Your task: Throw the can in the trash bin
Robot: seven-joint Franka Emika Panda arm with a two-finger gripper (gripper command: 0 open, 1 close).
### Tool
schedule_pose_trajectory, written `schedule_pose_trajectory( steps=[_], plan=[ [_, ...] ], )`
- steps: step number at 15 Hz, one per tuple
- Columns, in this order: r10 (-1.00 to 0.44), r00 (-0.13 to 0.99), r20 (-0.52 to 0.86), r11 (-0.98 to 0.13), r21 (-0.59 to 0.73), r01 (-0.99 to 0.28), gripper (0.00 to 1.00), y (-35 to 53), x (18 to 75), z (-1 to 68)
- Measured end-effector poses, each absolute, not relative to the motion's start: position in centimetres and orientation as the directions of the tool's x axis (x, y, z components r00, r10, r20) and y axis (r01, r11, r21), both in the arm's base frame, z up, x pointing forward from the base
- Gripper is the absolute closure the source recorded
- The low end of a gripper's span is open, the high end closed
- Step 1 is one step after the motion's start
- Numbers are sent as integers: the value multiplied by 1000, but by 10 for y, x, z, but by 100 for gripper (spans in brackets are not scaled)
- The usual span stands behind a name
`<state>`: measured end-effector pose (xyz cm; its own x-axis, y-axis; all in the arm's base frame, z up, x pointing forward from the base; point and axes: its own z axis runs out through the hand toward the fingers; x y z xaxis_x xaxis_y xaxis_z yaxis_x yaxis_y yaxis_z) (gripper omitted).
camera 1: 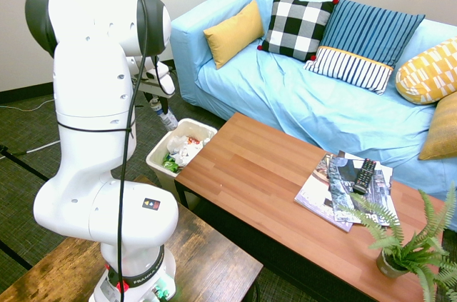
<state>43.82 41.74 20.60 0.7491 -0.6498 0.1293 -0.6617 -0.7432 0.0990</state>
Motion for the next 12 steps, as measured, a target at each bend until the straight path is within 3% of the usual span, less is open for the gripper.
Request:
schedule_pose_trajectory(
  steps=[1, 12],
  plan=[
    [-656, 744, 129, -736, 108, -668, 0, 418, 443, 193],
    [-714, 687, 132, -688, 48, -724, 0, 449, 449, 151]
  ],
)
